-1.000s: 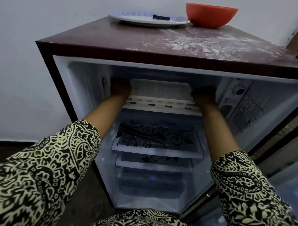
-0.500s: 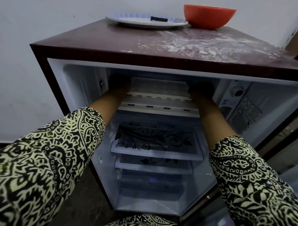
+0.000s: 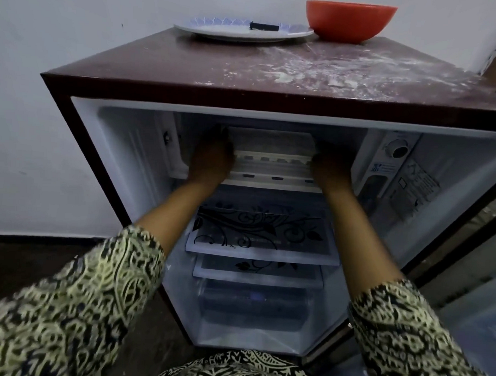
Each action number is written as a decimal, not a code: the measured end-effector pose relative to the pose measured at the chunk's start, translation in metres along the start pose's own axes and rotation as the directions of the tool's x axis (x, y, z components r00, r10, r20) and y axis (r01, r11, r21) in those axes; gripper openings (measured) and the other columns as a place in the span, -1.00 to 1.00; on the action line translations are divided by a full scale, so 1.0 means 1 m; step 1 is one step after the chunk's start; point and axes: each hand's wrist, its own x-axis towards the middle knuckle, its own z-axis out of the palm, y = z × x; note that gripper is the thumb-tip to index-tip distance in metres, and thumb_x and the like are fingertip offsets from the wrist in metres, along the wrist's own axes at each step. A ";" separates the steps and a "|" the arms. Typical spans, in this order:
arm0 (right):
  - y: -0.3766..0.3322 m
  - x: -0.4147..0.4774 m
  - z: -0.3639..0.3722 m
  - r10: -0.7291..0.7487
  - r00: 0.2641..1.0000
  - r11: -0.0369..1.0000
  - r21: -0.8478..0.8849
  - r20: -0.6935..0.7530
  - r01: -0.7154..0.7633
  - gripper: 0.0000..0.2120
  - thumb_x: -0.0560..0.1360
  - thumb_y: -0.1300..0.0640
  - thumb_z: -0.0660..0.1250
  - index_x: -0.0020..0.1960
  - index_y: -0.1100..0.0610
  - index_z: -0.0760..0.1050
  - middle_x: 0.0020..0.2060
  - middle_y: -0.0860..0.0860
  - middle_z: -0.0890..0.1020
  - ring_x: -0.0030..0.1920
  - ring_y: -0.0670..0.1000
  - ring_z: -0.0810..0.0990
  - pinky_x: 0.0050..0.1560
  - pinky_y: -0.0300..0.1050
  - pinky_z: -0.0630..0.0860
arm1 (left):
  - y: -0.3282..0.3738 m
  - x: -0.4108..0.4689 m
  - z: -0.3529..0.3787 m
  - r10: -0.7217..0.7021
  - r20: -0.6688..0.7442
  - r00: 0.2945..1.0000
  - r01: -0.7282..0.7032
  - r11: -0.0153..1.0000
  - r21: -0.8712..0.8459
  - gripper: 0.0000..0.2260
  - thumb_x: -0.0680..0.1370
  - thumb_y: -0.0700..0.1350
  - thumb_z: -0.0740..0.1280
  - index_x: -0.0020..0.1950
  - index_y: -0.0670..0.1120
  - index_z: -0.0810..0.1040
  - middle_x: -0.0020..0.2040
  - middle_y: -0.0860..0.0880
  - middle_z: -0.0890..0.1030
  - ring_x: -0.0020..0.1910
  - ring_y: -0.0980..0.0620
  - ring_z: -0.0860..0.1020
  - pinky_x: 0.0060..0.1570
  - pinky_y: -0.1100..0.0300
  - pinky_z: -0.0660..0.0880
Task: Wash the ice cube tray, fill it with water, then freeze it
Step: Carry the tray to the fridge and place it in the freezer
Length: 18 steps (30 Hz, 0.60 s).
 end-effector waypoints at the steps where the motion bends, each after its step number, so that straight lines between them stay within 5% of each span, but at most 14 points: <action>1: 0.003 -0.006 0.006 -0.022 1.000 0.999 0.026 0.005 0.022 -0.58 0.61 0.28 0.05 0.45 0.20 0.25 0.40 0.20 0.35 0.33 0.21 0.37 0.31 -0.01 0.34 | 0.001 -0.011 0.003 0.025 0.019 0.999 -0.026 0.998 0.049 -0.58 0.69 -0.12 0.09 0.54 -0.18 0.24 0.54 -0.19 0.24 0.49 -0.18 0.23 0.43 0.01 0.14; 4: 0.015 -0.025 0.024 -0.154 0.987 0.981 -0.109 0.050 0.159 -0.52 0.63 0.20 0.05 0.53 0.13 0.08 0.52 0.12 0.11 0.48 0.13 0.16 0.46 -0.01 0.12 | -0.005 -0.039 0.019 0.042 0.108 0.993 -0.065 0.973 0.219 -0.51 0.69 -0.03 0.04 0.60 -0.10 0.04 0.61 -0.10 0.03 0.57 -0.10 0.03 0.52 -0.06 -0.06; 9: 0.018 -0.021 0.024 -0.180 0.982 0.951 -0.245 0.061 0.189 -0.53 0.65 0.10 -0.07 0.55 0.09 0.00 0.54 0.08 0.05 0.51 0.07 0.06 0.49 0.12 -0.09 | -0.009 -0.036 0.024 0.034 0.145 0.989 -0.069 0.968 0.240 -0.50 0.69 0.01 -0.01 0.61 -0.08 -0.03 0.62 -0.07 -0.02 0.58 -0.08 -0.01 0.51 -0.08 -0.08; 18: 0.011 -0.006 0.023 -0.158 0.982 0.941 -0.286 0.106 0.182 -0.51 0.64 0.07 -0.07 0.55 0.08 -0.03 0.54 0.10 0.03 0.50 0.11 0.08 0.49 0.12 -0.10 | 0.000 -0.008 0.014 -0.042 0.302 0.952 -0.046 0.960 0.277 -0.48 0.69 0.02 -0.04 0.61 -0.07 -0.08 0.62 -0.06 -0.05 0.57 -0.10 0.01 0.49 -0.19 -0.07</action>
